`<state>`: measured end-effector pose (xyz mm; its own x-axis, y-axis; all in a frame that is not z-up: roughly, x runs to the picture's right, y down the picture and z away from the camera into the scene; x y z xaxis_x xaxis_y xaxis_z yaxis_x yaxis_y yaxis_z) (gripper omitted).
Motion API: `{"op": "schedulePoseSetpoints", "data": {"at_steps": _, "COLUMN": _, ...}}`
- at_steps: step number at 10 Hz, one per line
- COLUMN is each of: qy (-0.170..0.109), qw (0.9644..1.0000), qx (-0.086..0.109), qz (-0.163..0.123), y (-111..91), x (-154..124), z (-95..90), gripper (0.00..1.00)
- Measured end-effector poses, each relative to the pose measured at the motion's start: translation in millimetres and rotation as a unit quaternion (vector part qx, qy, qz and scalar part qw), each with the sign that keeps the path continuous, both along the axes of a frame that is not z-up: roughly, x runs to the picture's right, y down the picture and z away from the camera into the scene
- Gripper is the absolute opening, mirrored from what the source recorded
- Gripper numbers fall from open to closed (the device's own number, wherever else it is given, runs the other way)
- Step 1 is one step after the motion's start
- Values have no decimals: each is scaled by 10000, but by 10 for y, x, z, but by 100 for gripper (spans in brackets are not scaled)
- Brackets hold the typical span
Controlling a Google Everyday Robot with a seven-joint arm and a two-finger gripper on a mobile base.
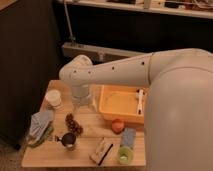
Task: Place pepper in tray
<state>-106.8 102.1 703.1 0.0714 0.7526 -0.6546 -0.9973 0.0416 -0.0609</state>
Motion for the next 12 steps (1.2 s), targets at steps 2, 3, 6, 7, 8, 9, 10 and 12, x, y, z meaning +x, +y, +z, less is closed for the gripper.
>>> {"op": "schedulePoseSetpoints", "data": {"at_steps": 2, "qy": 0, "qw": 10000, "qx": 0, "qz": 0, "y": 0, "x": 0, "z": 0, "gripper": 65}}
{"op": "schedulePoseSetpoints", "data": {"at_steps": 3, "qy": -10, "qw": 10000, "qx": -1, "qz": 14, "y": 2, "x": -3, "z": -2, "gripper": 65}}
{"op": "schedulePoseSetpoints", "data": {"at_steps": 6, "qy": -578, "qw": 9983, "qx": -13, "qz": -5, "y": 72, "x": -191, "z": -75, "gripper": 65}}
{"op": "schedulePoseSetpoints", "data": {"at_steps": 7, "qy": -783, "qw": 9969, "qx": -50, "qz": -38, "y": 148, "x": -327, "z": -130, "gripper": 65}}
{"op": "schedulePoseSetpoints", "data": {"at_steps": 8, "qy": -1006, "qw": 9948, "qx": -97, "qz": -109, "y": 257, "x": -527, "z": -193, "gripper": 65}}
{"op": "schedulePoseSetpoints", "data": {"at_steps": 9, "qy": -1189, "qw": 9926, "qx": -133, "qz": -194, "y": 358, "x": -717, "z": -249, "gripper": 65}}
{"op": "schedulePoseSetpoints", "data": {"at_steps": 10, "qy": -1437, "qw": 9890, "qx": -177, "qz": -291, "y": 482, "x": -982, "z": -312, "gripper": 65}}
{"op": "schedulePoseSetpoints", "data": {"at_steps": 12, "qy": -1738, "qw": 9836, "qx": -197, "qz": -435, "y": 591, "x": -1346, "z": -318, "gripper": 65}}
